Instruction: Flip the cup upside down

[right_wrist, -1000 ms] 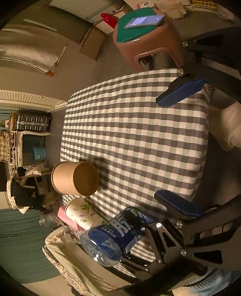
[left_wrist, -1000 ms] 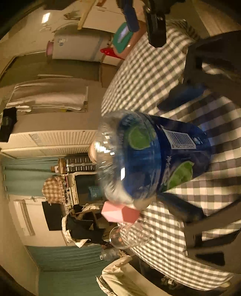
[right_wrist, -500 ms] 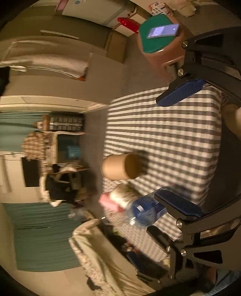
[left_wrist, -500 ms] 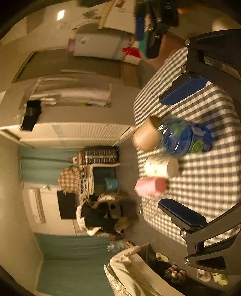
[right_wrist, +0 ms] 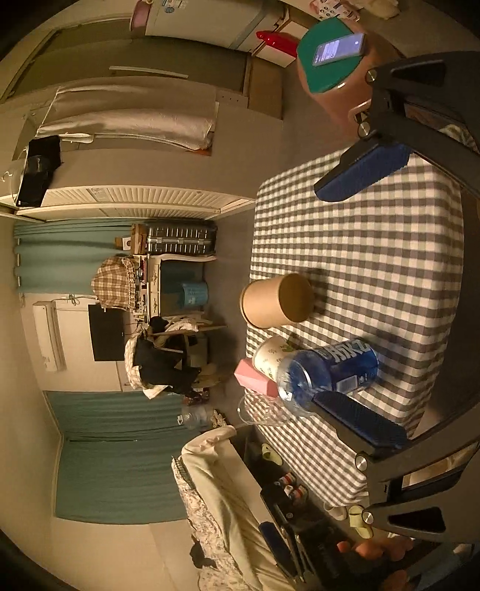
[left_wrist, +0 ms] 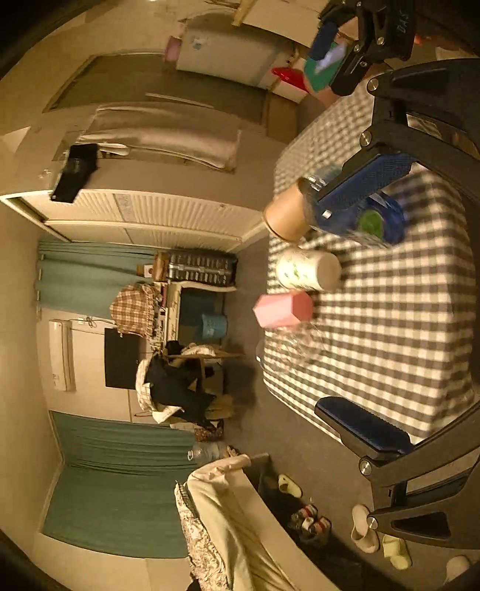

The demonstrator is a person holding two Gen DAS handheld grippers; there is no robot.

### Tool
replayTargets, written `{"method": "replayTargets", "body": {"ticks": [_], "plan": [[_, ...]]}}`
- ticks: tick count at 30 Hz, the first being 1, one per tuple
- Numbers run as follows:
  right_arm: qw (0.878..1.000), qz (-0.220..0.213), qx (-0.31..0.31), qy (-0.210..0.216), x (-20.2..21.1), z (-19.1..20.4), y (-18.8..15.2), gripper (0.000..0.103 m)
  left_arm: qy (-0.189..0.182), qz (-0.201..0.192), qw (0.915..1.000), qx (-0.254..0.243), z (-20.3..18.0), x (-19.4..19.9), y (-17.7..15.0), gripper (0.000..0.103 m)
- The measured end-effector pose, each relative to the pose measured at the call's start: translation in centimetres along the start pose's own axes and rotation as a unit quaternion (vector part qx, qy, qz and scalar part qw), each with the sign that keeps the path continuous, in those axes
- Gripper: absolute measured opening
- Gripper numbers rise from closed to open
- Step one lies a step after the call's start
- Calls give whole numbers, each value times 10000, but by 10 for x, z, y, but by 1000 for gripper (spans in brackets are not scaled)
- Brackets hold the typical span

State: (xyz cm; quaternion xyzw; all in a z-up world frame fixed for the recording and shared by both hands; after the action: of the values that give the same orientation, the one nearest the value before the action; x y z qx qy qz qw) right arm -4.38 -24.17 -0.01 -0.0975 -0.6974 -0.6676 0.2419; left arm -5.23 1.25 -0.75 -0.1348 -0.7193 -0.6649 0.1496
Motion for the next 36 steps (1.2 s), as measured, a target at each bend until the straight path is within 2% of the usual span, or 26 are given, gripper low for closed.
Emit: {"method": "replayTargets", "body": {"ticks": [6, 36], "plan": [[9998, 190, -11, -22, -16, 4, -20, 103, -11, 177, 9997, -157, -4, -4, -17, 103], [9998, 209, 18, 10, -17, 9, -18, 103, 79, 227, 9996, -135, -3, -6, -19, 103]]}}
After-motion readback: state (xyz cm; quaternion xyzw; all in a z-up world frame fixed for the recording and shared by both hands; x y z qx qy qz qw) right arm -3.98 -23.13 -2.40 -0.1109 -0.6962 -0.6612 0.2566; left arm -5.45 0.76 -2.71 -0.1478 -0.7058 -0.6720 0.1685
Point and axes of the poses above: each gripper's, at about its wrist camera, not at the fingertips, and x roughly against the way its jaws point, z to its left, y to its top, the point moved 2 cm from there along -x, roughly the way its jaws point
